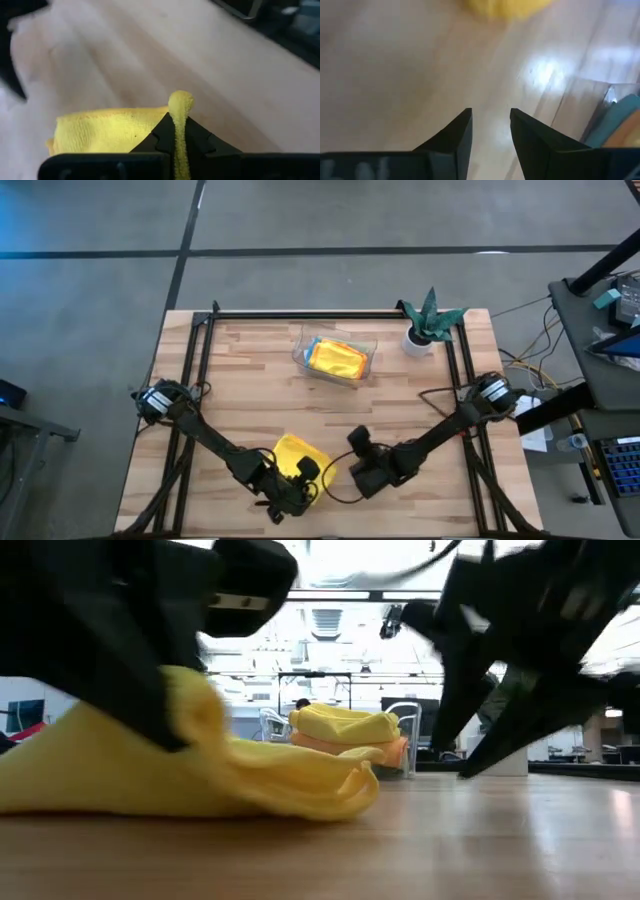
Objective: Fold microfiber towels
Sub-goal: Put the yellow folded towel into the transparent bin
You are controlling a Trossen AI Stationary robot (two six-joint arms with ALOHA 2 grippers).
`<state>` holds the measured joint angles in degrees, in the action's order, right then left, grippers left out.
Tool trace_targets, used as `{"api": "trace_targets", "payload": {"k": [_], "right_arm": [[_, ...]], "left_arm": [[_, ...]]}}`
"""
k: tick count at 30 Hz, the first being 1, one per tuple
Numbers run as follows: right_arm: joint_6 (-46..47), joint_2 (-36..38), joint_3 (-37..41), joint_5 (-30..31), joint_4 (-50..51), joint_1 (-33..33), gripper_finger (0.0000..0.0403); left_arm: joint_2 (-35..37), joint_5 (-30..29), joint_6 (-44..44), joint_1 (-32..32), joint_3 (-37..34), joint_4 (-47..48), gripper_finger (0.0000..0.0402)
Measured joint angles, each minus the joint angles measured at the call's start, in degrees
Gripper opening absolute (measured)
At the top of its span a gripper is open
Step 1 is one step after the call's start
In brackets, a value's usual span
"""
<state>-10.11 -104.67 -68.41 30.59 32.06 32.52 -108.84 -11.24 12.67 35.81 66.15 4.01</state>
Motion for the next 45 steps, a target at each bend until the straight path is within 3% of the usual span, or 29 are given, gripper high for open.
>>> {"api": "trace_targets", "payload": {"k": [6, 13, 18, 22, 32, 38, 45], "right_arm": [[8.9, 2.7, 3.7, 0.5, -9.9, 4.6, 0.0125], [15.8, 2.0, 8.5, 2.2, -26.4, 6.9, 0.0125], [17.0, 0.7, 10.0, 4.5, -32.7, 6.9, 0.0128], [17.7, 0.4, 10.6, 5.5, -33.5, 6.8, 0.0156], [15.7, 0.4, 10.7, 8.4, -38.0, 5.8, 0.0278], [9.5, 0.4, 10.7, 8.5, -42.5, 5.7, 0.0297], [10.3, 0.5, 10.7, 8.5, -43.6, 2.9, 0.0296]], "left_arm": [[0.0, -4.0, 0.1, -3.3, 0.0, -2.8, 0.0000], [0.0, -4.2, 4.4, -7.0, 0.6, -7.8, 0.0000], [0.0, -4.1, 4.5, -8.1, 0.6, -8.1, 0.0000], [0.0, -4.0, 4.7, -8.1, 0.6, -8.1, 0.0000], [0.0, -4.0, 7.3, -8.8, 0.6, -8.1, 0.0000], [0.0, -4.0, 7.2, -9.2, 0.8, -8.5, 0.0000], [0.0, -4.0, 7.2, -9.1, 0.8, -10.6, 0.0000]]}}
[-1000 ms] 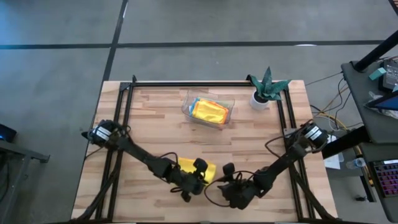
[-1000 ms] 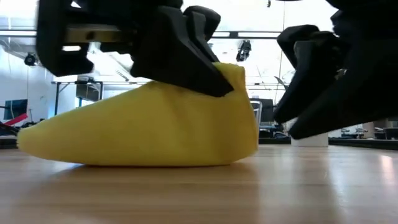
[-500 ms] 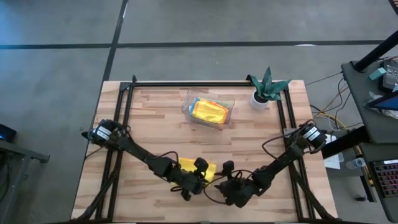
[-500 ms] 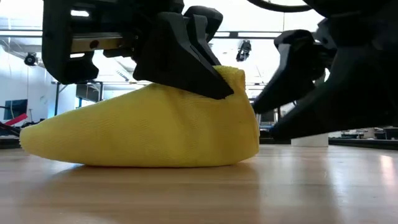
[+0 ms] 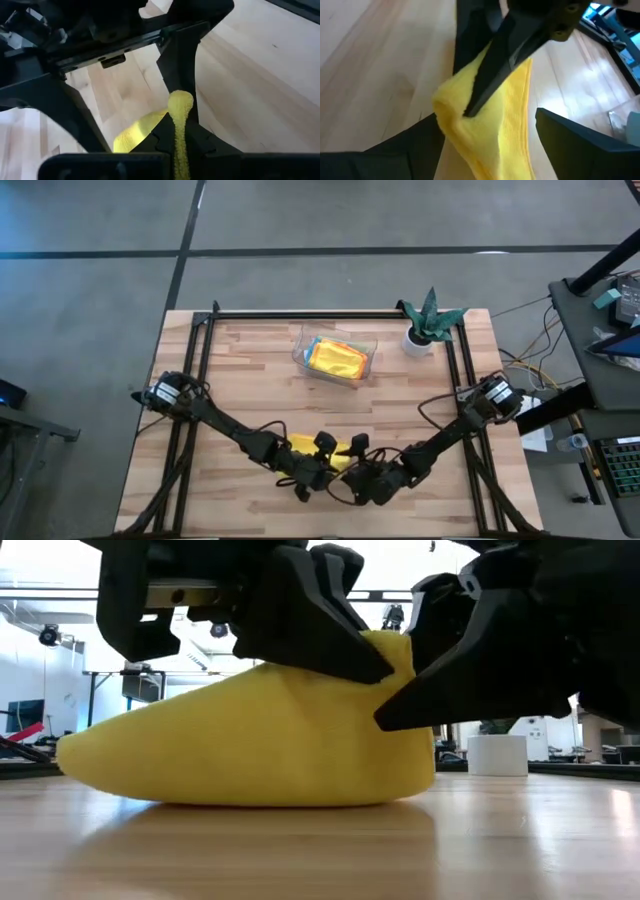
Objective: Fold microfiber towels
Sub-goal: Put the yellow folded towel into the transparent bin
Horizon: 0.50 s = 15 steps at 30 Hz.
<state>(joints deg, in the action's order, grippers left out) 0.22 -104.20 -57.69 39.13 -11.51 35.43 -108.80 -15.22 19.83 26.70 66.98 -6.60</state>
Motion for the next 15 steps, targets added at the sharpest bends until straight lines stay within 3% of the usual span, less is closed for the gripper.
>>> {"api": "trace_targets", "payload": {"k": [5, 11, 15], "right_arm": [[-2.0, 0.0, 0.0, -0.1, 0.1, -0.9, 0.0237], [-2.7, 0.0, 0.0, -0.6, 0.1, -0.8, 0.0104], [0.1, 0.0, 0.0, -0.5, 0.7, -0.8, 0.0021]], "left_arm": [[0.0, 0.0, -0.1, 0.0, 0.0, -1.5, 0.0000], [0.0, -0.1, -0.2, 0.0, 0.0, -2.2, 0.0000], [0.3, -3.4, -5.9, -0.1, 0.0, -1.2, 0.0004]]}}
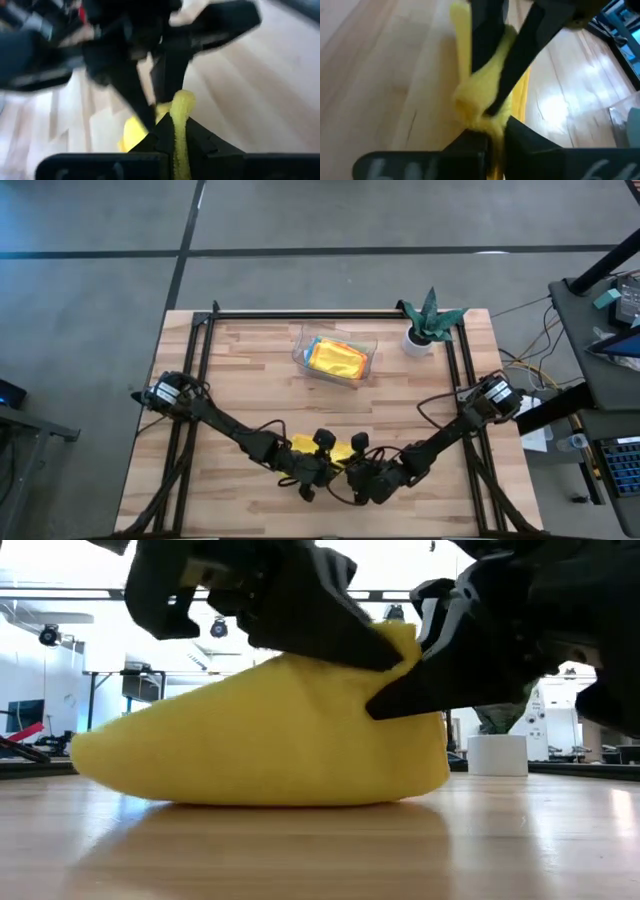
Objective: Fold microfiber towels
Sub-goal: Put the yellow folded towel into the transparent bin
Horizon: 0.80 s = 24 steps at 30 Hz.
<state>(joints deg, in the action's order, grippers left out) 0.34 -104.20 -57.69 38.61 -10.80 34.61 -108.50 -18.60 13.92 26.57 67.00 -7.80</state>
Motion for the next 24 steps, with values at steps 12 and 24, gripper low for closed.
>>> {"api": "trace_targets", "payload": {"k": [12, 24], "right_arm": [[6.0, 0.1, 0.0, 0.5, 1.2, -0.1, 0.0009], [7.6, 0.1, 0.0, 0.5, 1.3, -0.2, 0.0009]], "left_arm": [[18.0, -4.4, -15.1, 3.5, -4.5, 19.3, 0.0137], [17.5, -4.0, -32.0, 13.5, -17.5, 14.4, 0.0169]]}}
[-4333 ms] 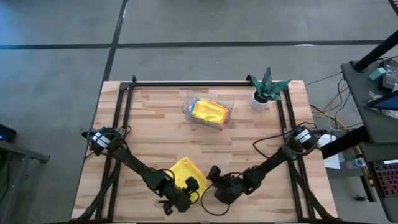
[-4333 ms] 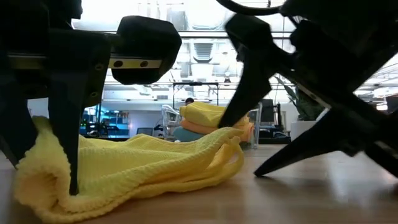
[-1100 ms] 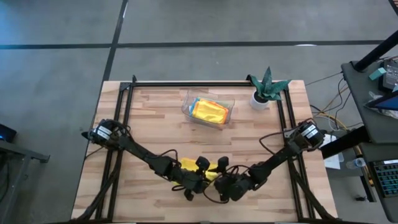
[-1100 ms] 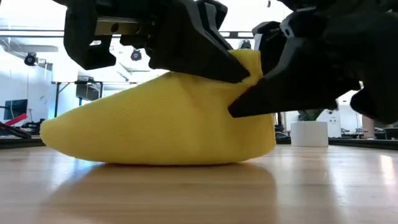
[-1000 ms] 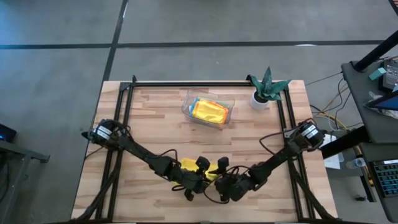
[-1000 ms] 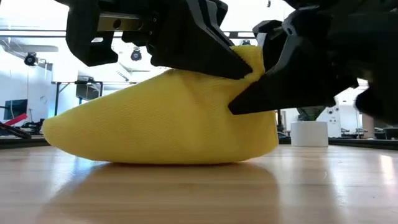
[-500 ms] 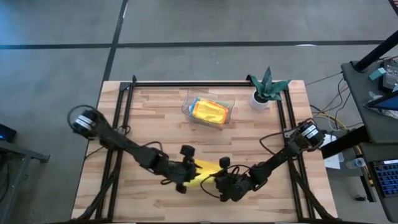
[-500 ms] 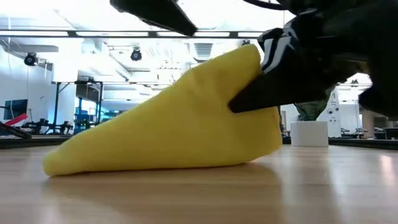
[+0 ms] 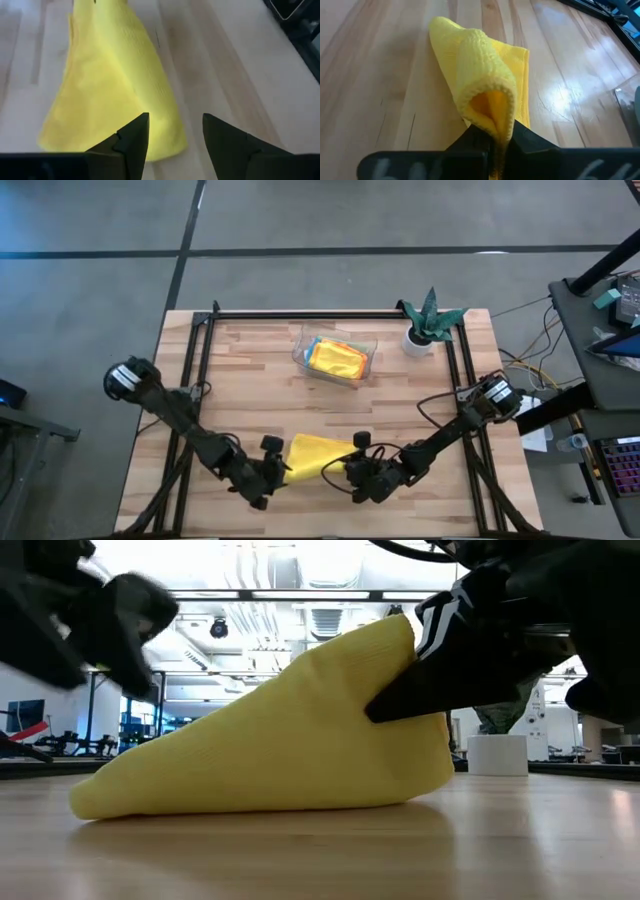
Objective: Fold microfiber towels
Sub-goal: Put the yellow folded towel into the transparent bin
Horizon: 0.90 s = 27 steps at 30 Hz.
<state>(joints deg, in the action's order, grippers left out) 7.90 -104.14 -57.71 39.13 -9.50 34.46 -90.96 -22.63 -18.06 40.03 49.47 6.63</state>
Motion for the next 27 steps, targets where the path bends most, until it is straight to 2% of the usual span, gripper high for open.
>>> {"api": "trace_targets", "payload": {"k": [10, 21, 24, 27], "right_arm": [[2.0, 0.0, 0.0, 0.0, 0.0, -0.3, 0.0009], [2.2, 0.0, 0.0, 0.0, 0.0, -0.3, 0.0009], [2.2, 0.0, 0.0, 0.0, 0.0, -0.3, 0.0009], [2.2, 0.0, 0.0, -0.1, 0.0, -0.4, 0.0009]], "left_arm": [[-3.7, -0.3, -1.1, 1.2, -3.3, -9.2, 0.0170], [-8.0, -1.1, 0.9, 0.1, -2.2, -9.0, 0.0170], [-8.6, -1.3, 0.9, 0.0, -2.2, -9.1, 0.0182], [-9.1, -1.3, 1.1, 0.0, -2.2, -9.2, 0.0211]]}}
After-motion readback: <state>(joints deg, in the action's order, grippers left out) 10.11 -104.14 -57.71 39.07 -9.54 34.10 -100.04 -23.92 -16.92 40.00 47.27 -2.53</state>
